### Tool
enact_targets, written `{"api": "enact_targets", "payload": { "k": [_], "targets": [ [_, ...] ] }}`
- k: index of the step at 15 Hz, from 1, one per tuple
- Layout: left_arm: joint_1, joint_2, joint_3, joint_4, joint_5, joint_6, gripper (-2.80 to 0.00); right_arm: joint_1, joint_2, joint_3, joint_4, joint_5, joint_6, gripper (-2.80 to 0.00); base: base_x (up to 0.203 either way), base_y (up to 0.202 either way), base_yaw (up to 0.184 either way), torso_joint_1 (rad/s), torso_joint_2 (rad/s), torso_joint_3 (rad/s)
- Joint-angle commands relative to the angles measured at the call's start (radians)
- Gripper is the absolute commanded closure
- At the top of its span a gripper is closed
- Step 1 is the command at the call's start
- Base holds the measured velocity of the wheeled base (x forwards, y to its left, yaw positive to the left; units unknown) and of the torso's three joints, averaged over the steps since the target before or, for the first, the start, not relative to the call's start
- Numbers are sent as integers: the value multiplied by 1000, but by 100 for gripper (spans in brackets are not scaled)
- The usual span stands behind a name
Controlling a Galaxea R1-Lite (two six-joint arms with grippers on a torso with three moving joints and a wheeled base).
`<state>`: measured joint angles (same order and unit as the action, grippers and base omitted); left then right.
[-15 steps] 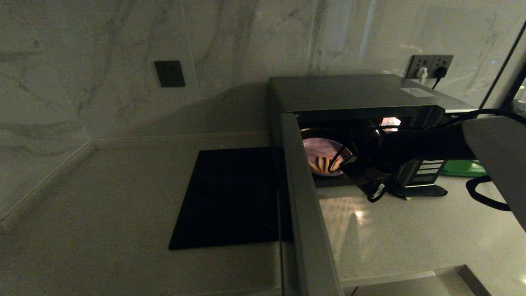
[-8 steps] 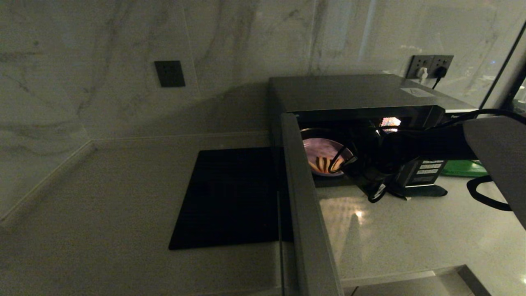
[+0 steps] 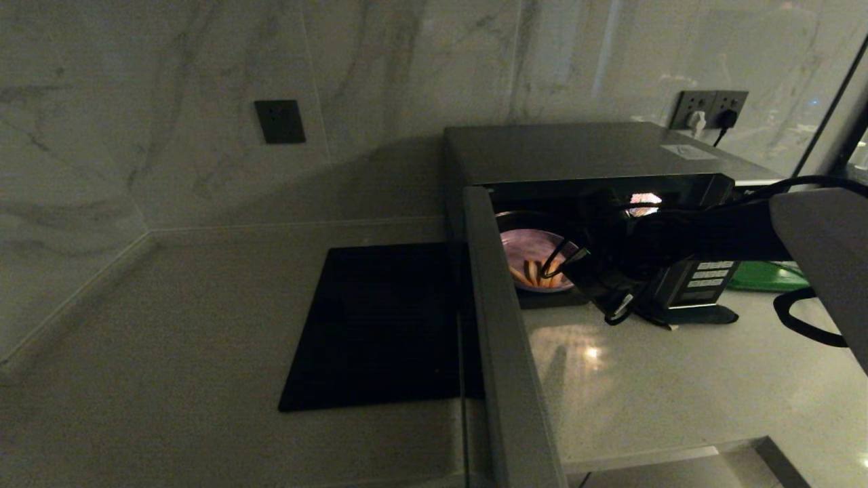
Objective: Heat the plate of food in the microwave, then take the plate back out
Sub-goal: Take the plate out of the microwave
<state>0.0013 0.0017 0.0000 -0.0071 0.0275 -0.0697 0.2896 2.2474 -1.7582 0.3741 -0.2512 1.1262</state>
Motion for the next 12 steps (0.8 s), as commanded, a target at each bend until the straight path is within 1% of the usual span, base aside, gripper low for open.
{"api": "enact_targets", "payload": {
  "k": [1, 4, 12],
  "targets": [
    [0, 0, 0, -1, 0, -1, 0, 0, -3, -21, -15, 1, -8, 0, 0, 0, 0, 0, 0, 0],
    [0, 0, 0, -1, 2, -1, 0, 0, -3, -35, -15, 27, -14, 0, 0, 0, 0, 0, 0, 0],
    [0, 0, 0, -1, 2, -1, 0, 0, -17, -24, -13, 30, -14, 0, 0, 0, 0, 0, 0, 0]
  ]
}}
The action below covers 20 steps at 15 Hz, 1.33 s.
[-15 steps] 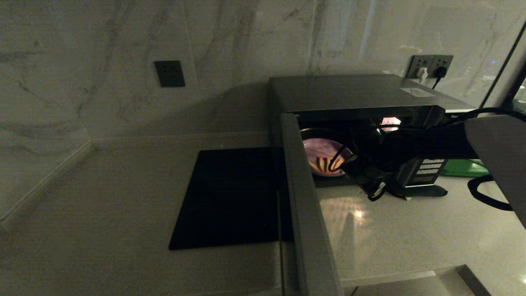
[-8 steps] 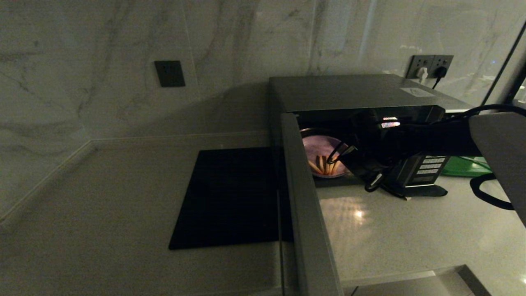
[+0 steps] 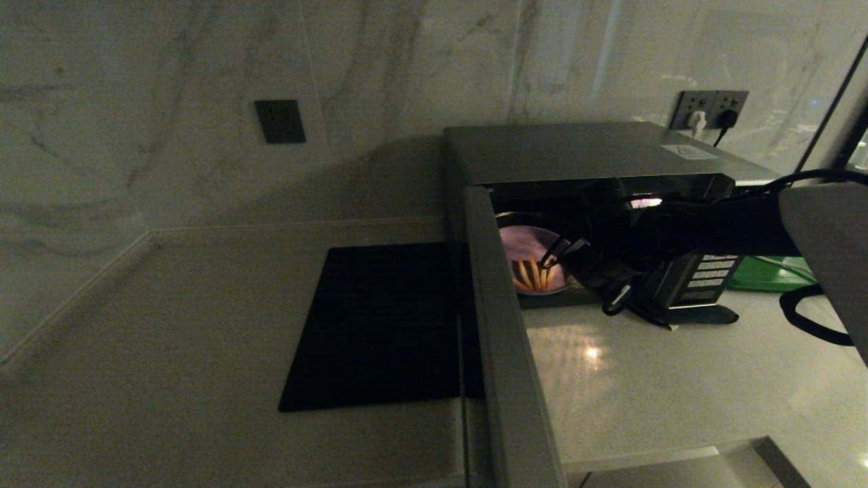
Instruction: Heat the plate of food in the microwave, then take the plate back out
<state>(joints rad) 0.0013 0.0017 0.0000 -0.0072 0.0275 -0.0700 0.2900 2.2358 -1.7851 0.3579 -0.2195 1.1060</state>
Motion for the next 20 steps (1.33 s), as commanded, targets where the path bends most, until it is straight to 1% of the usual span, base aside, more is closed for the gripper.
{"api": "enact_targets", "payload": {
  "k": [1, 7, 11, 15, 18, 20],
  "targets": [
    [0, 0, 0, 0, 2, -1, 0, 0, -9, 4, 4, -3, 6, 0, 0, 0, 0, 0, 0, 0],
    [0, 0, 0, 0, 1, -1, 0, -2, -111, 74, 5, -7, -6, 0, 0, 0, 0, 0, 0, 0],
    [0, 0, 0, 0, 0, -1, 0, -2, -226, 194, 6, -12, -21, 0, 0, 0, 0, 0, 0, 0],
    [0, 0, 0, 0, 2, -1, 0, -4, -396, 418, 4, -39, -20, 0, 0, 0, 0, 0, 0, 0],
    [0, 0, 0, 0, 0, -1, 0, -21, -565, 644, 4, -55, -18, 0, 0, 0, 0, 0, 0, 0],
    [0, 0, 0, 0, 1, -1, 0, -54, -678, 787, 5, -71, -10, 0, 0, 0, 0, 0, 0, 0]
  ]
}}
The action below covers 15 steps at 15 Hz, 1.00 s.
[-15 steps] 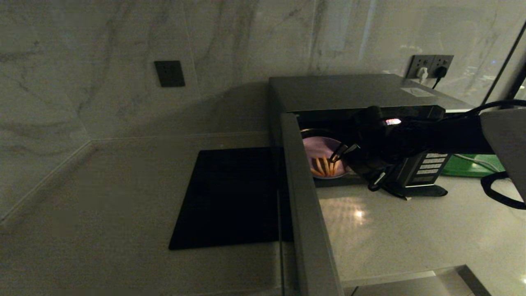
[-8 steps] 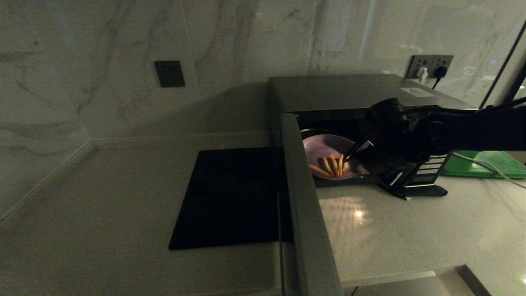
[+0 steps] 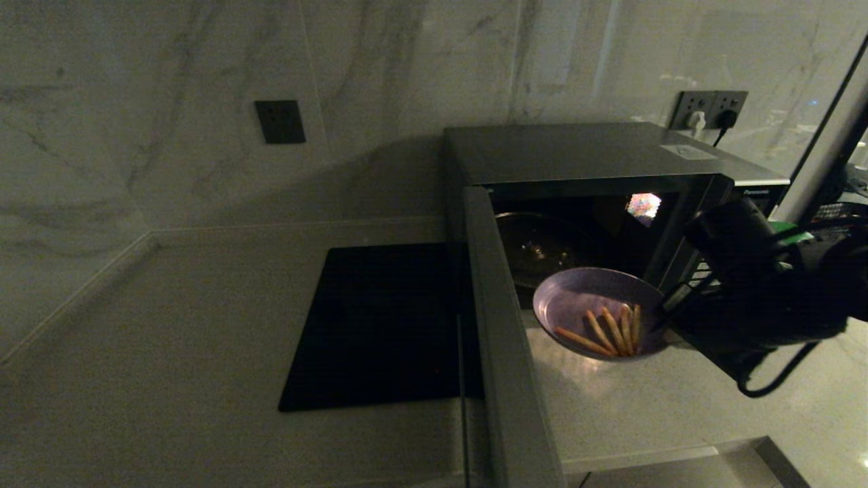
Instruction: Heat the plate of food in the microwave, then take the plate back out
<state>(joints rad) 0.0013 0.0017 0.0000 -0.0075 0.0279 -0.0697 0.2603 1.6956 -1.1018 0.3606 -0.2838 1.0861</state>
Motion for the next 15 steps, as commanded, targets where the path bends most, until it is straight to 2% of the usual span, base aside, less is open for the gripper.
{"api": "enact_targets", "payload": {
  "k": [1, 4, 8, 12, 15],
  "targets": [
    [0, 0, 0, 0, 1, -1, 0, -75, -187, 152, 6, -11, 17, 0, 0, 0, 0, 0, 0, 0],
    [0, 0, 0, 0, 1, -1, 0, -275, -241, 227, 23, -26, 15, 0, 0, 0, 0, 0, 0, 0],
    [0, 0, 0, 0, 0, -1, 0, -572, -206, 261, 1, -32, -53, 0, 0, 0, 0, 0, 0, 0],
    [0, 0, 0, 0, 1, -1, 0, -847, -8, 228, -165, -22, -177, 0, 0, 0, 0, 0, 0, 0],
    [0, 0, 0, 0, 0, -1, 0, -1002, 182, 150, -290, 70, -301, 0, 0, 0, 0, 0, 0, 0]
  ]
}}
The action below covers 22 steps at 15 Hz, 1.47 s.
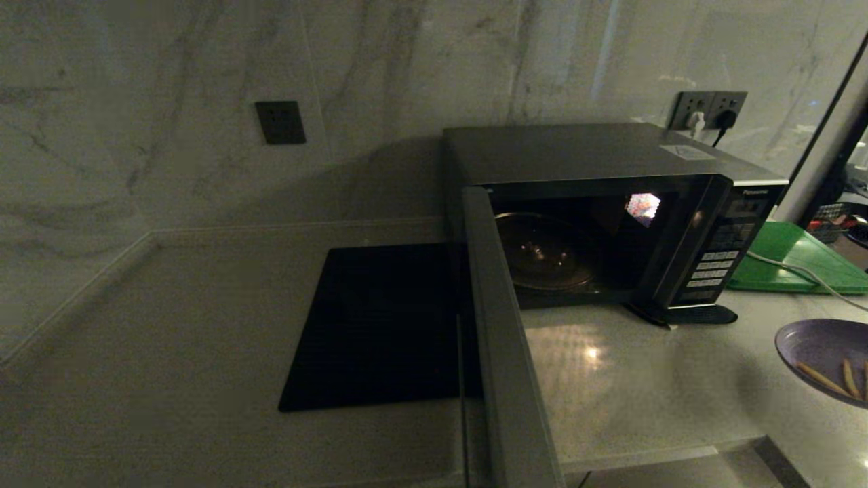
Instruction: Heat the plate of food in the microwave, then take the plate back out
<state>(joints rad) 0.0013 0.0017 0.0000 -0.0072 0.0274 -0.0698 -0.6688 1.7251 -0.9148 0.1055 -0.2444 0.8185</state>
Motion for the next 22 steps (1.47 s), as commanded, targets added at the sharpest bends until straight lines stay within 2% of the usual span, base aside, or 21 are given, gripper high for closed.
{"api": "enact_targets", "payload": {
  "k": [1, 4, 8, 18, 19, 22],
  "targets": [
    [0, 0, 0, -1, 1, -1, 0, -99, 205, -61, -54, 57, -57, 0, 0, 0, 0, 0, 0, 0],
    [0, 0, 0, -1, 2, -1, 0, -145, 329, -116, -77, 105, -85, 0, 0, 0, 0, 0, 0, 0],
    [0, 0, 0, -1, 1, -1, 0, -157, 355, -119, -92, 129, -88, 0, 0, 0, 0, 0, 0, 0],
    [0, 0, 0, -1, 1, -1, 0, -206, 204, -66, -124, 129, -190, 0, 0, 0, 0, 0, 0, 0],
    [0, 0, 0, -1, 2, -1, 0, -206, 194, -51, -125, 129, -214, -280, 0, 0, 0, 0, 0, 0],
    [0, 0, 0, -1, 2, -1, 0, -207, 182, -41, -116, 129, -242, -280, 0, 0, 0, 0, 0, 0]
  ]
}}
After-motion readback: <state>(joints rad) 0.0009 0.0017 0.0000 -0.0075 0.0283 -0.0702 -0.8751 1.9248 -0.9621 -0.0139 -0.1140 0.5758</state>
